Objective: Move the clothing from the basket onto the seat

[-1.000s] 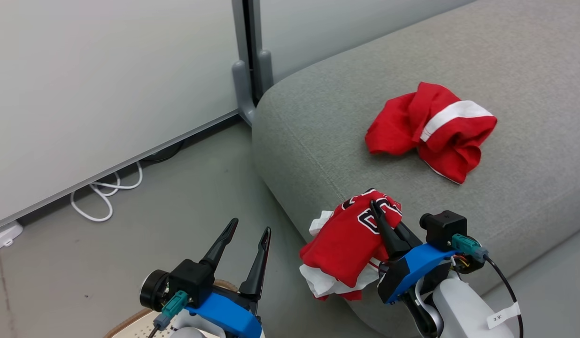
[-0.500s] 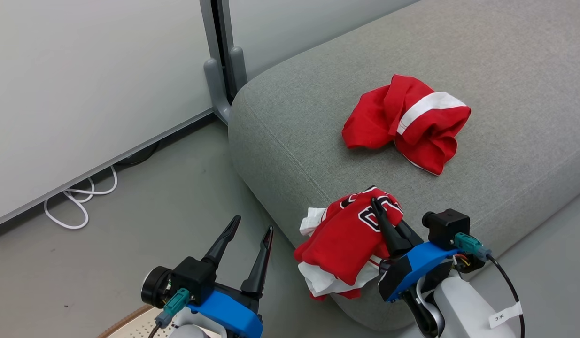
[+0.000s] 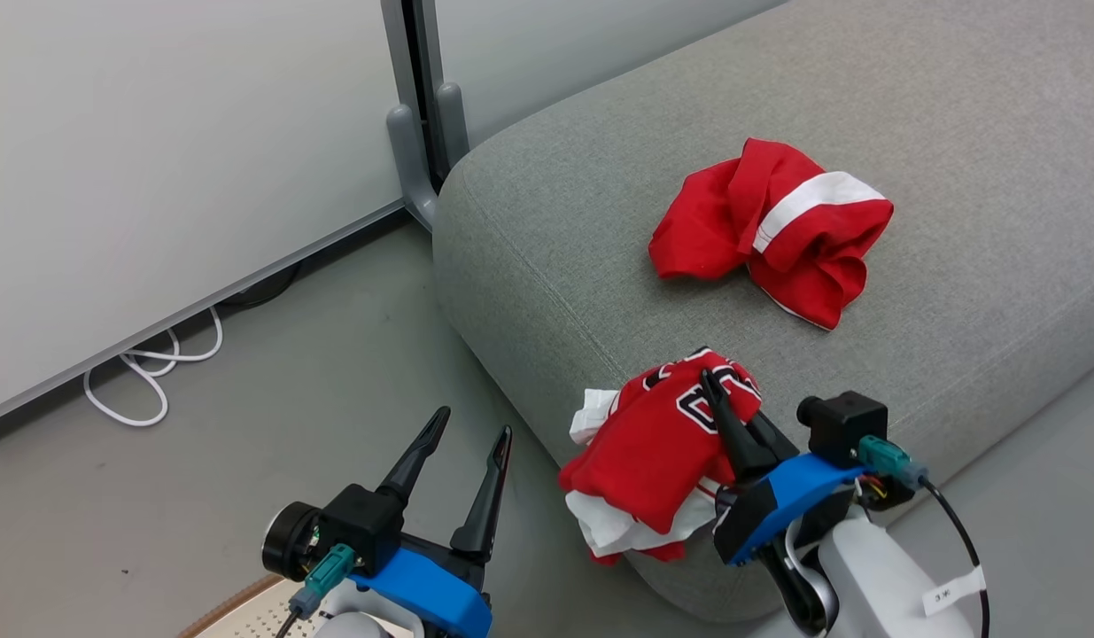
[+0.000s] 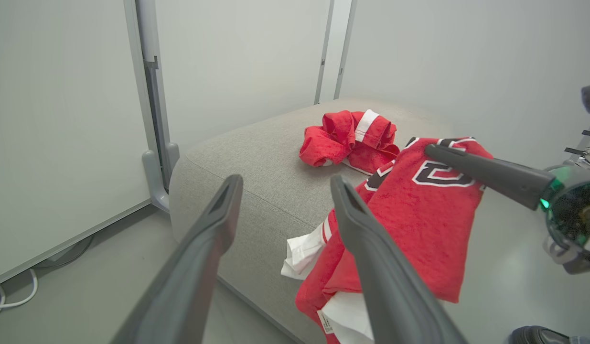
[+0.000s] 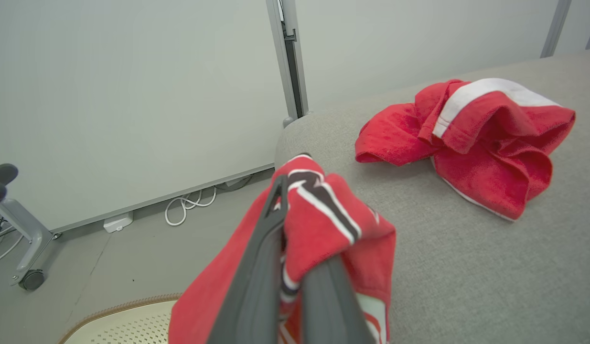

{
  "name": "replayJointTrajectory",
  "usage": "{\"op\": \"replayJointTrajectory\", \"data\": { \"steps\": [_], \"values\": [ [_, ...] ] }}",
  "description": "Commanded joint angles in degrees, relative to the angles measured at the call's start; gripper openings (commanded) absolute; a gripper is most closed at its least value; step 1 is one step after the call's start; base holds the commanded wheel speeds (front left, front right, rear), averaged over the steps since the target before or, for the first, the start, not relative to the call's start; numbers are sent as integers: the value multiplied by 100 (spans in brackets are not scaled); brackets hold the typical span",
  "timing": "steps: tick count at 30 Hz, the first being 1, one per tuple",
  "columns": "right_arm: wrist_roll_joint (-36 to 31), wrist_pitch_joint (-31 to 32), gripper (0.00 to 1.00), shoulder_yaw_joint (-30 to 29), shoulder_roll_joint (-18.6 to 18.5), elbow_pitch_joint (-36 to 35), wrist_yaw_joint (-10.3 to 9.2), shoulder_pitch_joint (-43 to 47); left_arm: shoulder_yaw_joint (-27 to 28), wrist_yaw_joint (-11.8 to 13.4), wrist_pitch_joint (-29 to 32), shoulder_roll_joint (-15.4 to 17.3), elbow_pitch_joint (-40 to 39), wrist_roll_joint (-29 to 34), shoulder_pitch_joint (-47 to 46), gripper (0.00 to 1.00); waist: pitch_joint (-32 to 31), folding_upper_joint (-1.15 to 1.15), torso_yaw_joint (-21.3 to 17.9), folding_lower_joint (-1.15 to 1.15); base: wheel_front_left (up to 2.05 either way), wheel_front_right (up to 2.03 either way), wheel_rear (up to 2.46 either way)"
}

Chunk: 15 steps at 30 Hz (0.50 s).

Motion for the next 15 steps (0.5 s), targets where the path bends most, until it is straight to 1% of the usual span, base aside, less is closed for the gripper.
{"op": "replayJointTrajectory", "data": {
  "steps": [1, 4, 8, 15],
  "values": [
    [-36, -20, 0, 3, 1, -32, 3, -151, 27, -8, -27, 34, -29, 21, -37, 100, 25, 0, 13, 0, 0, 0, 0],
    [-129, -21, 0, -72, 1, -71, 3, -417, 45, -7, -26, 57, -57, 45, -46, 100, 76, 0, 19, 0, 0, 0, 0],
    [-405, -20, 0, -349, 1, -3, 3, -955, 44, -7, -27, 97, -96, 81, -103, 100, 198, 0, 47, 0, 0, 0, 0],
    [-1076, 235, 0, -1231, 6, 128, 3, -2213, -114, -8, -27, 228, -181, 123, -277, 100, 555, 0, 199, 0, 0, 0, 0]
  ]
}}
